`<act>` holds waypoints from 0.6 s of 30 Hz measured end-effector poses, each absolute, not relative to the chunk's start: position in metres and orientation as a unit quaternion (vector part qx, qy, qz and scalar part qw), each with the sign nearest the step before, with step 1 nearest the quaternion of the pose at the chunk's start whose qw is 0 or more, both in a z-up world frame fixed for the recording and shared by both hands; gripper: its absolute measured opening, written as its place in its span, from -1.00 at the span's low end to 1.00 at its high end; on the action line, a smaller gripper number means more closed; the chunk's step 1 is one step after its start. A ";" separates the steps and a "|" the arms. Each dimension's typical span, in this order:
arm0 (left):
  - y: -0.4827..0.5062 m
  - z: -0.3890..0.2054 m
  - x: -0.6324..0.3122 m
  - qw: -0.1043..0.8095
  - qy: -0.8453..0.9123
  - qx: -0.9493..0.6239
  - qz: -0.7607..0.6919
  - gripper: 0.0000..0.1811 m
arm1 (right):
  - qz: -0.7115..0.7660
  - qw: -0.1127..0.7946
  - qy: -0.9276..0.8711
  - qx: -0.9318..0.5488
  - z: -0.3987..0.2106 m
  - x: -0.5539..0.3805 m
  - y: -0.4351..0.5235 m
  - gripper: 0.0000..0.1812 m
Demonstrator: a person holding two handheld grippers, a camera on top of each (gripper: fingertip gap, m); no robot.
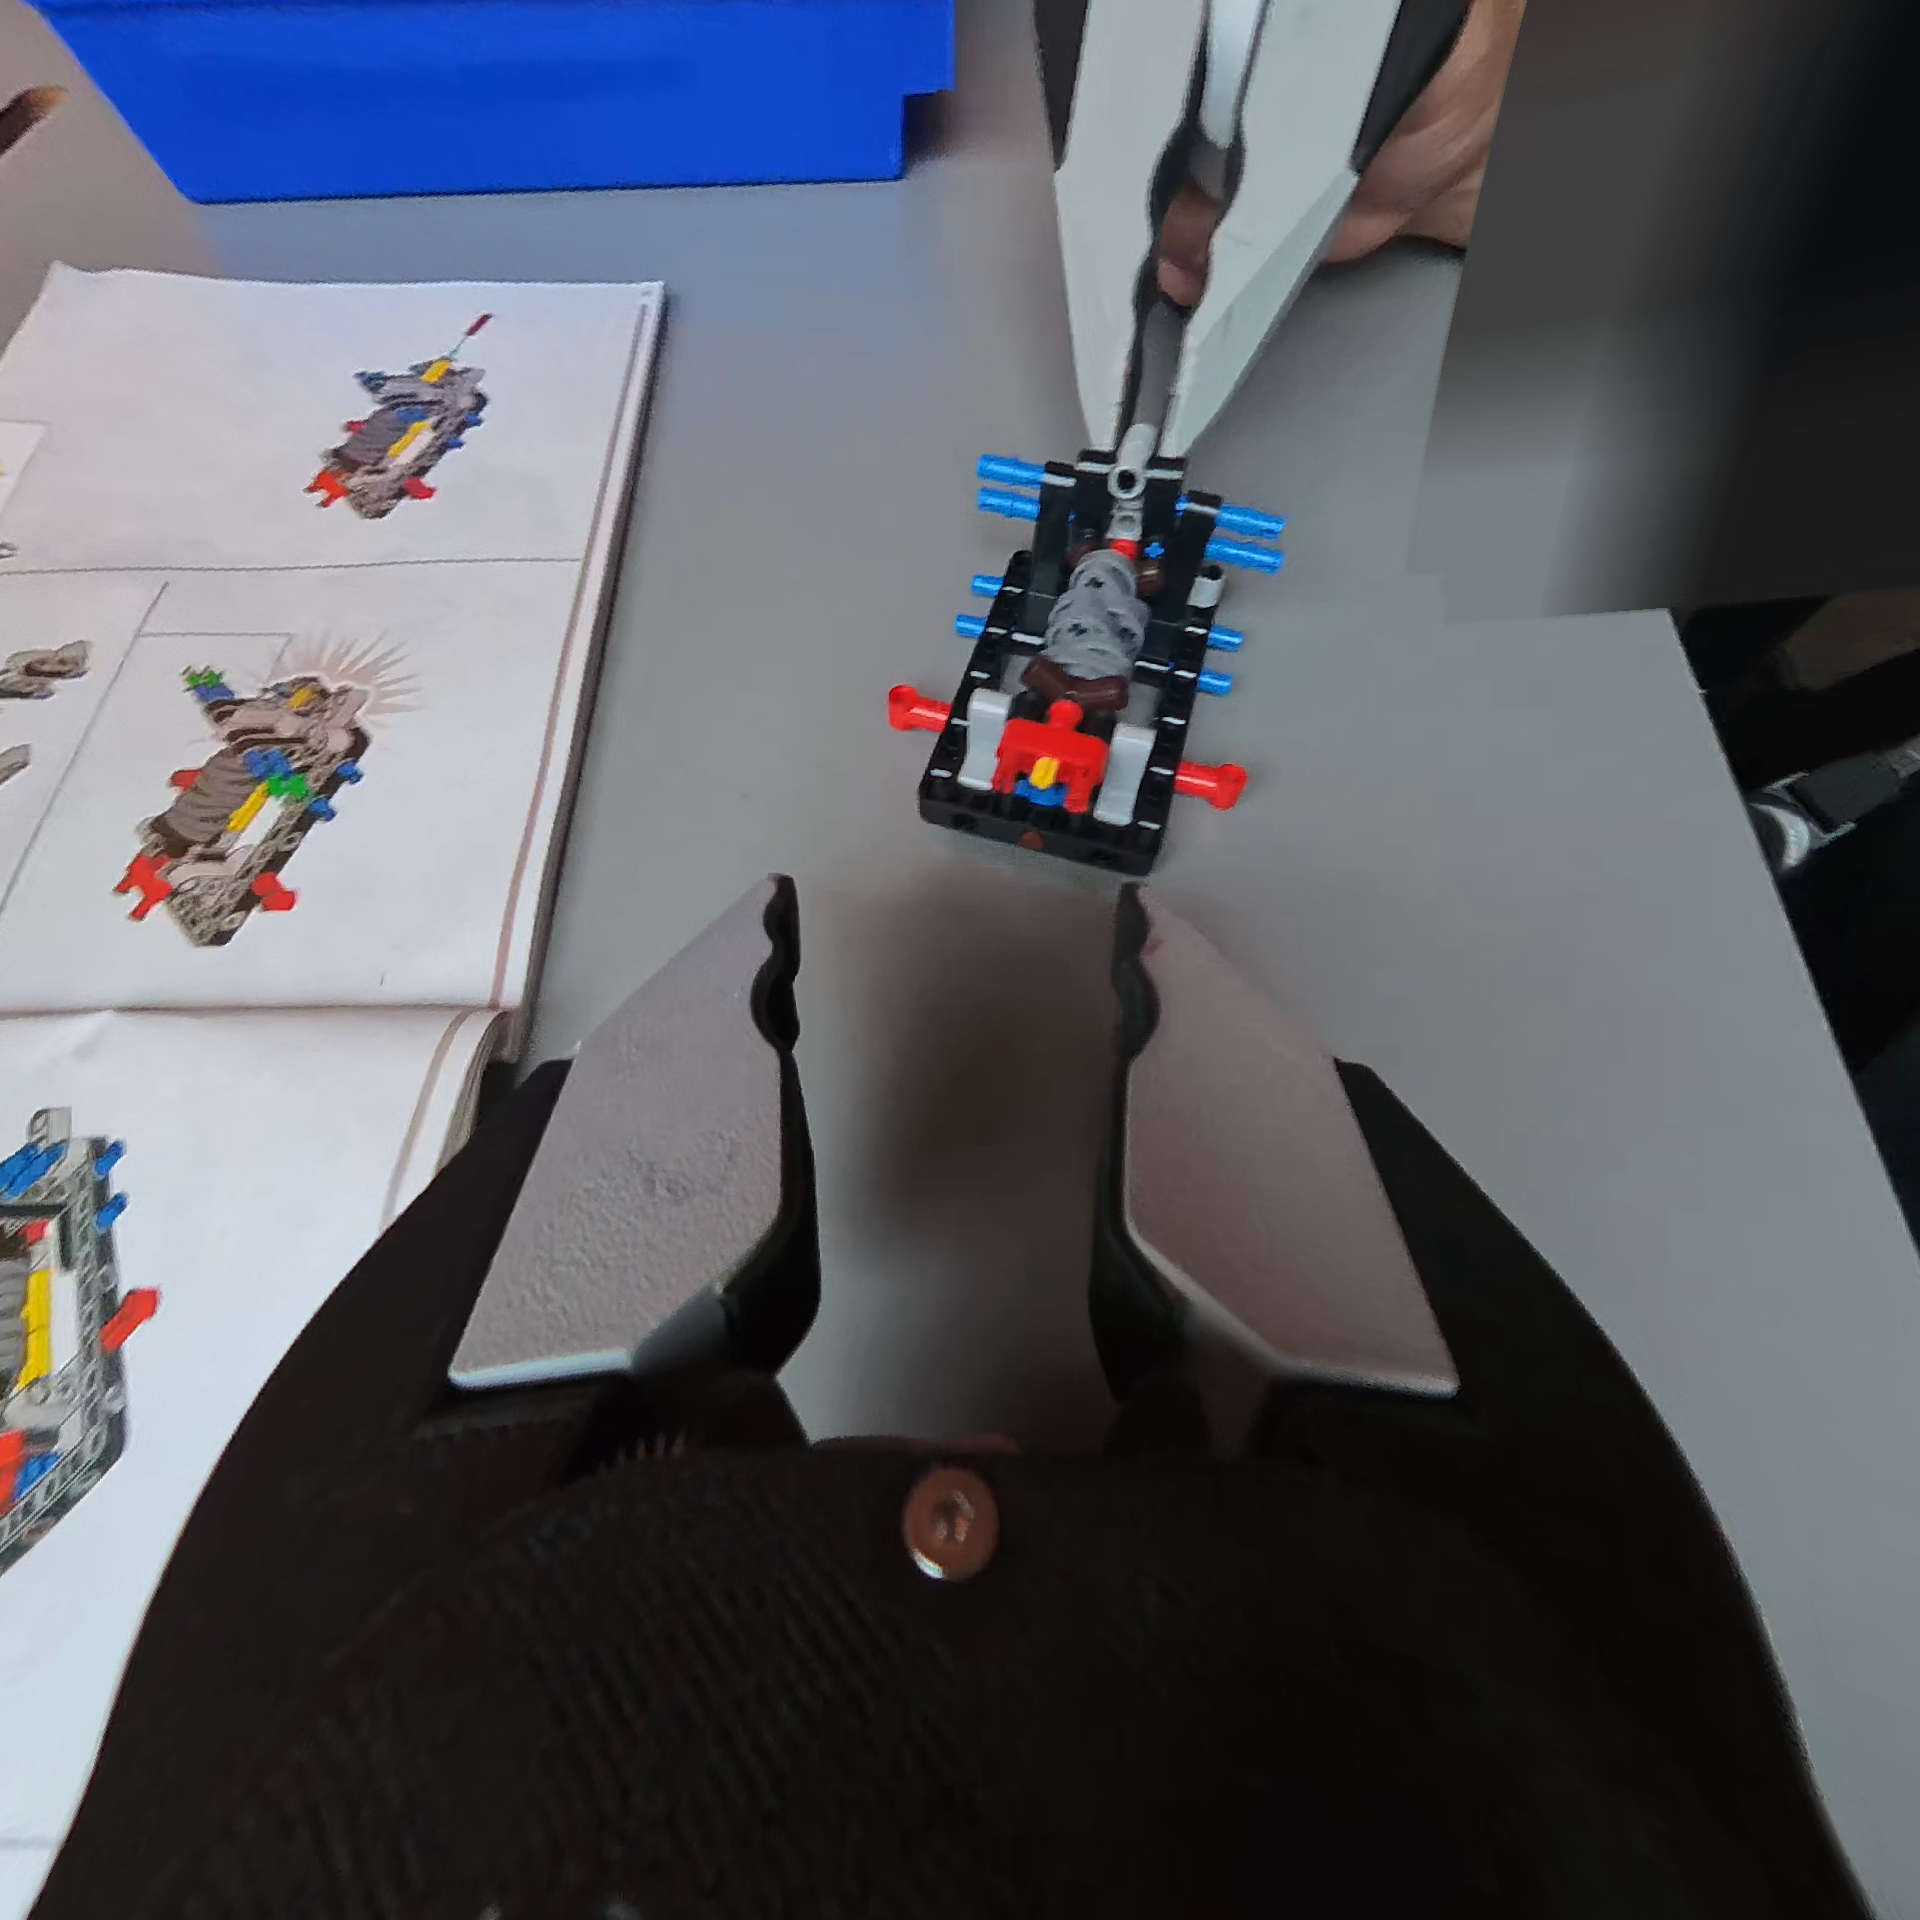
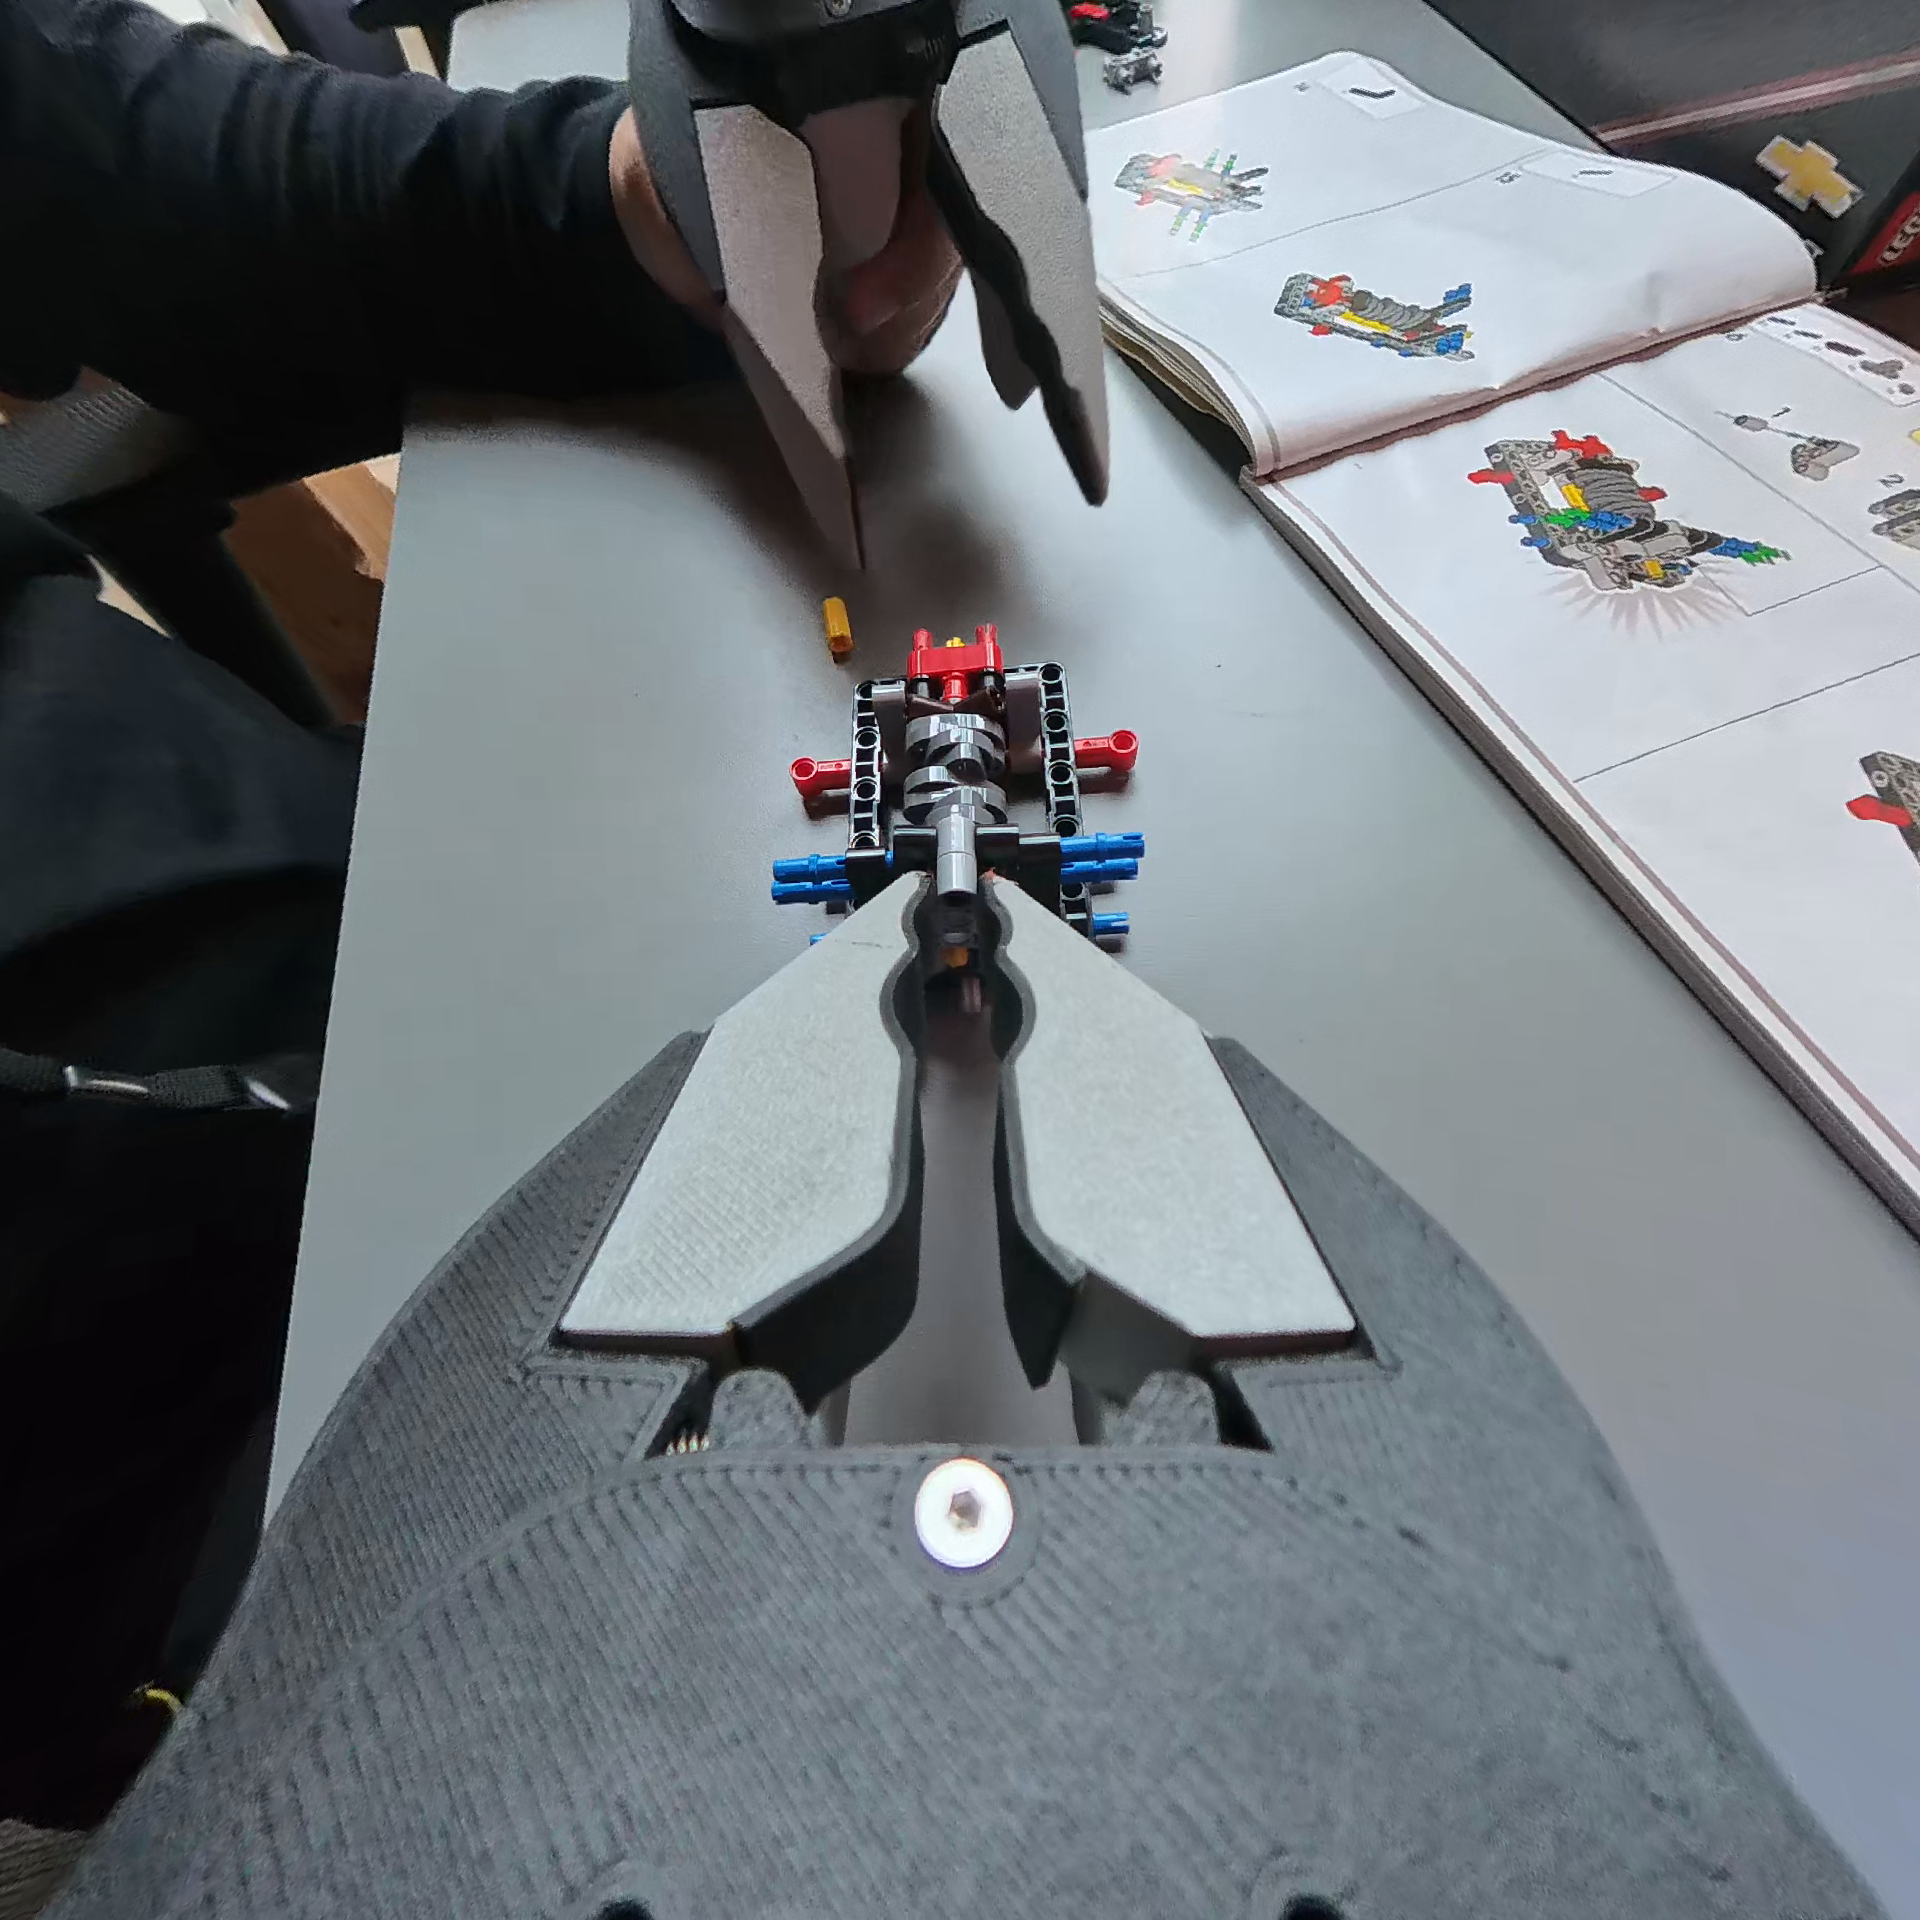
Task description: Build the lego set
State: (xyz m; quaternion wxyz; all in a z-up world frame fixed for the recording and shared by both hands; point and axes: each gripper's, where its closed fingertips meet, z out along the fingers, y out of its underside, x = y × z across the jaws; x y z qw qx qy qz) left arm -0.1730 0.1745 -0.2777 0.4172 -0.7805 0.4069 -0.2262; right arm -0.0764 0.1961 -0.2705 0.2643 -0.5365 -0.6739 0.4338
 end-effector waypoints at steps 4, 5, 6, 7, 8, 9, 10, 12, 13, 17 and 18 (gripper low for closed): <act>0.173 -0.284 -0.164 0.399 0.425 -0.782 -0.220 -0.34 | 0.439 0.256 -0.669 -0.542 -0.271 -0.077 0.196 -0.96; 0.174 -0.284 -0.163 0.401 0.423 -0.782 -0.221 -0.35 | 0.441 0.255 -0.668 -0.543 -0.270 -0.077 0.197 -0.96; 0.175 -0.282 -0.162 0.403 0.421 -0.781 -0.224 -0.35 | 0.444 0.251 -0.665 -0.546 -0.270 -0.077 0.197 -0.96; 0.175 -0.280 -0.161 0.407 0.419 -0.779 -0.229 -0.35 | 0.448 0.245 -0.661 -0.550 -0.270 -0.077 0.197 -0.96; 0.175 -0.278 -0.158 0.412 0.416 -0.776 -0.235 -0.36 | 0.453 0.238 -0.658 -0.552 -0.270 -0.077 0.196 -0.96; 0.175 -0.275 -0.155 0.416 0.415 -0.772 -0.241 -0.36 | 0.456 0.234 -0.656 -0.553 -0.270 -0.077 0.196 -0.96; 0.174 -0.272 -0.151 0.418 0.416 -0.769 -0.247 -0.37 | 0.457 0.234 -0.656 -0.553 -0.270 -0.077 0.196 -0.96; 0.175 -0.265 -0.143 0.417 0.419 -0.767 -0.251 -0.41 | 0.457 0.235 -0.657 -0.551 -0.270 -0.077 0.196 -0.96; 0.176 -0.264 -0.138 0.413 0.422 -0.767 -0.251 -0.42 | 0.455 0.236 -0.659 -0.550 -0.270 -0.076 0.195 -0.96; 0.175 -0.265 -0.114 0.371 0.455 -0.765 -0.264 -0.57 | 0.446 0.247 -0.670 -0.539 -0.270 -0.076 0.192 -0.96; 0.175 -0.269 -0.110 0.355 0.466 -0.767 -0.262 -0.60 | 0.445 0.249 -0.671 -0.538 -0.270 -0.076 0.192 -0.96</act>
